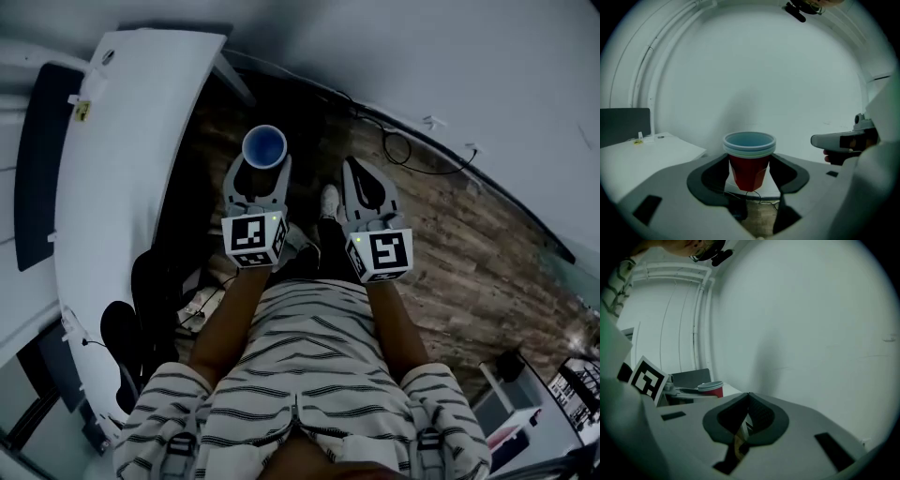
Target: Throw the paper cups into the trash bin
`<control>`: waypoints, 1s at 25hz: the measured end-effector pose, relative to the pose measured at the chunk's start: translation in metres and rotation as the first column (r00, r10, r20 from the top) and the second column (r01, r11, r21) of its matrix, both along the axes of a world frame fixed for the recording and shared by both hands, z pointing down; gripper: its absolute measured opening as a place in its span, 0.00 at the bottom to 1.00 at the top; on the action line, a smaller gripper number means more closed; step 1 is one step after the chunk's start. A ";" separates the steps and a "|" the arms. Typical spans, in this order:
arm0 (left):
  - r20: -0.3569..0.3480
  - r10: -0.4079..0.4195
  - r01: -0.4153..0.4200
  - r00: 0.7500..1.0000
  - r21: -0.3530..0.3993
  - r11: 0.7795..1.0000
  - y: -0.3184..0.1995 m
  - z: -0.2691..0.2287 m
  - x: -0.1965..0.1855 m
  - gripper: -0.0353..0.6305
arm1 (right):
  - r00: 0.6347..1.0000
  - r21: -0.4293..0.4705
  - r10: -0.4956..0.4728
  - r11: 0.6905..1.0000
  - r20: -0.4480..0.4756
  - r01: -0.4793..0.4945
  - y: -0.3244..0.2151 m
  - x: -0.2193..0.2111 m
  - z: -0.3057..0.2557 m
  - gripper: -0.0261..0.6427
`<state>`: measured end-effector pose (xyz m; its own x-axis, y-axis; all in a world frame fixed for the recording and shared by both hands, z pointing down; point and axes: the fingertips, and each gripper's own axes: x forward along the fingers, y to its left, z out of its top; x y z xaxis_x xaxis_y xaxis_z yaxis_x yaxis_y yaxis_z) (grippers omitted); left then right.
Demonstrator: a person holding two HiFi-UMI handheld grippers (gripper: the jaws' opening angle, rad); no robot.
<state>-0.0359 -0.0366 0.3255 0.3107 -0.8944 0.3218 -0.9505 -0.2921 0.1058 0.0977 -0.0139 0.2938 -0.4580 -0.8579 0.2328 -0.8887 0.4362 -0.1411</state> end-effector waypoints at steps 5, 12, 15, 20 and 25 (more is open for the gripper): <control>-0.002 -0.006 0.006 1.000 -0.054 0.999 -0.023 0.032 0.014 0.48 | 1.000 -0.050 -0.001 0.999 -0.002 0.001 -0.019 0.010 0.031 0.05; -0.026 -0.046 0.043 0.999 -0.099 0.994 -0.053 0.073 0.020 0.48 | 1.000 -0.103 0.009 0.995 0.016 -0.007 -0.057 0.015 0.069 0.05; -0.024 -0.058 0.055 0.998 -0.126 0.991 -0.060 0.093 0.021 0.48 | 1.000 -0.106 0.015 0.994 0.011 -0.014 -0.072 0.019 0.082 0.05; -0.008 -0.066 0.063 0.998 -0.169 0.984 -0.066 0.125 0.021 0.48 | 1.000 -0.124 0.020 0.992 0.006 -0.019 -0.089 0.020 0.105 0.05; -0.006 -0.085 0.082 0.996 -0.199 0.977 -0.073 0.150 0.020 0.48 | 1.000 -0.146 0.020 0.989 -0.006 -0.020 -0.097 0.021 0.128 0.05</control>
